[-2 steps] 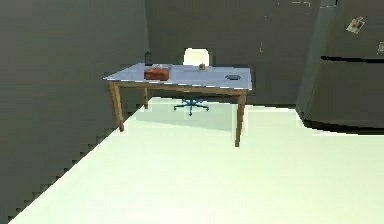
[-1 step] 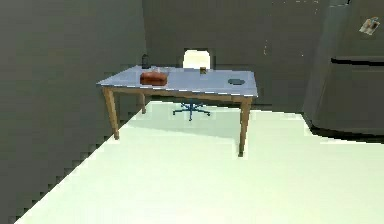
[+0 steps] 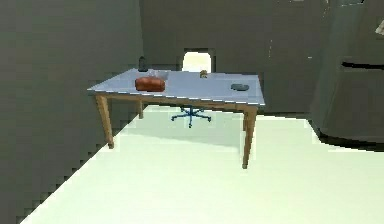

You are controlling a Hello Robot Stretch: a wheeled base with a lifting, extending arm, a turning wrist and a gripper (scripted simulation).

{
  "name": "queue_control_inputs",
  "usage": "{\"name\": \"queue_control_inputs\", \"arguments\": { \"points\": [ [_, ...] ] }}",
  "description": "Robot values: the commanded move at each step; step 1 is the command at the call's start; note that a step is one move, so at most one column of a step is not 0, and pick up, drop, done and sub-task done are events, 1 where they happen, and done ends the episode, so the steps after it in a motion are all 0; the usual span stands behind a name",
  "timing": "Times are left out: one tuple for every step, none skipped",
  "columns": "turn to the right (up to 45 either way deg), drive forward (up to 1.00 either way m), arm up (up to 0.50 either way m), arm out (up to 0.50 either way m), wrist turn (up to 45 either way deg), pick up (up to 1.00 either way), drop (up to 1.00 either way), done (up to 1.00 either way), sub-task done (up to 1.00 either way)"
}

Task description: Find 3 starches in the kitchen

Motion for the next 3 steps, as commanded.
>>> {"name": "queue_control_inputs", "arguments": {
  "points": [
    [12.0, 0.0, 0.0, 0.0, 0.0, 0.0, 0.0, 0.0, 0.0],
    [0.0, 1.0, 0.0, 0.0, 0.0, 0.0, 0.0, 0.0, 0.0],
    [3.0, 0.0, 0.0, 0.0, 0.0, 0.0, 0.0, 0.0, 0.0]
  ]
}}
